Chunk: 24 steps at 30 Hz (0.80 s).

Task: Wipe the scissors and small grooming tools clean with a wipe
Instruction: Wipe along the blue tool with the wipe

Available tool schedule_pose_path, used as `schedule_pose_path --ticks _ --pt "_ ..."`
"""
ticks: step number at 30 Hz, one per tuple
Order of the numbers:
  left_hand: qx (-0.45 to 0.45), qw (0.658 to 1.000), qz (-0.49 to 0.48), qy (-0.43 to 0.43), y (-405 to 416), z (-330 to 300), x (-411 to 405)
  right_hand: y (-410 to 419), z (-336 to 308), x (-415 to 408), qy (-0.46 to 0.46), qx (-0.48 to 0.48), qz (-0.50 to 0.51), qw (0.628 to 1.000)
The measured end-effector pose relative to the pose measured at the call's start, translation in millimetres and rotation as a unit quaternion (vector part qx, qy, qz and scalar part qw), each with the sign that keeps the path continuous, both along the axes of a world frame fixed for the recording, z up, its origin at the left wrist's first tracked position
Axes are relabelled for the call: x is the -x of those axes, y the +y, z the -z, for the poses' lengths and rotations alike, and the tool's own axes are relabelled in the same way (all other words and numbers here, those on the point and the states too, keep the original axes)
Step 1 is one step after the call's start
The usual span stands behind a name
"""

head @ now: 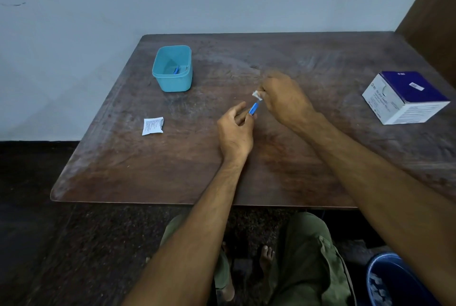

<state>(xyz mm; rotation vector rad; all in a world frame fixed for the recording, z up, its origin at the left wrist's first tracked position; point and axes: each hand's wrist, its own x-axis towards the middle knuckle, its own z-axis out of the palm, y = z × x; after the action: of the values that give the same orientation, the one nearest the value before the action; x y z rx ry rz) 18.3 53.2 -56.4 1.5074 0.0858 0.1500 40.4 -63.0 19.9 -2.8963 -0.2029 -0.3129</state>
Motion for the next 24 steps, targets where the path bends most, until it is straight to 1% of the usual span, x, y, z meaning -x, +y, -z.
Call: schedule_pose_path --ticks 3,4,5,6,7,8,9,10,13,17,20,24 --pt "-0.004 1.0 0.003 -0.003 0.0 1.1 -0.4 -15.0 -3.3 -9.8 -0.021 -0.039 0.032 0.999" --pt "-0.001 1.0 0.002 -0.005 0.1 1.4 -1.0 -19.2 -3.9 -11.5 -0.032 -0.069 0.041 0.996" --pt "0.015 1.0 0.003 -0.003 0.3 1.3 -1.4 -22.0 -3.8 -12.4 -0.05 -0.119 0.053 0.99" --pt "0.044 0.999 0.008 0.003 0.4 0.6 -1.4 -23.5 -3.5 -11.8 -0.072 -0.189 0.072 0.977" --pt "0.072 0.997 0.012 0.011 0.6 -0.8 -1.1 -23.8 -2.5 -10.2 -0.094 -0.267 0.092 0.955" --pt "0.097 0.995 0.012 0.019 0.9 -1.7 -1.1 -24.2 -0.5 -7.9 -0.114 -0.33 0.108 0.931" --pt "0.116 0.993 0.01 0.027 1.1 -3.0 -0.8 -24.0 2.7 -4.9 -0.123 -0.37 0.117 0.914" --pt "0.135 0.99 0.01 0.033 1.6 -4.1 -0.7 -22.9 7.2 -1.5 -0.118 -0.384 0.12 0.908" --pt "0.175 0.984 0.022 0.038 3.0 -8.1 0.8 -15.8 18.7 7.7 -0.088 -0.385 0.086 0.915" --pt "0.195 0.979 0.051 0.035 6.6 -10.8 3.0 -0.4 29.4 14.7 -0.085 -0.358 0.05 0.929" --pt "0.184 0.979 0.074 0.041 8.6 -11.7 2.9 7.6 36.0 21.3 -0.101 -0.346 0.033 0.932" --pt "0.153 0.984 0.086 0.042 8.9 -12.6 3.2 5.0 30.7 16.2 -0.129 -0.357 0.068 0.923"
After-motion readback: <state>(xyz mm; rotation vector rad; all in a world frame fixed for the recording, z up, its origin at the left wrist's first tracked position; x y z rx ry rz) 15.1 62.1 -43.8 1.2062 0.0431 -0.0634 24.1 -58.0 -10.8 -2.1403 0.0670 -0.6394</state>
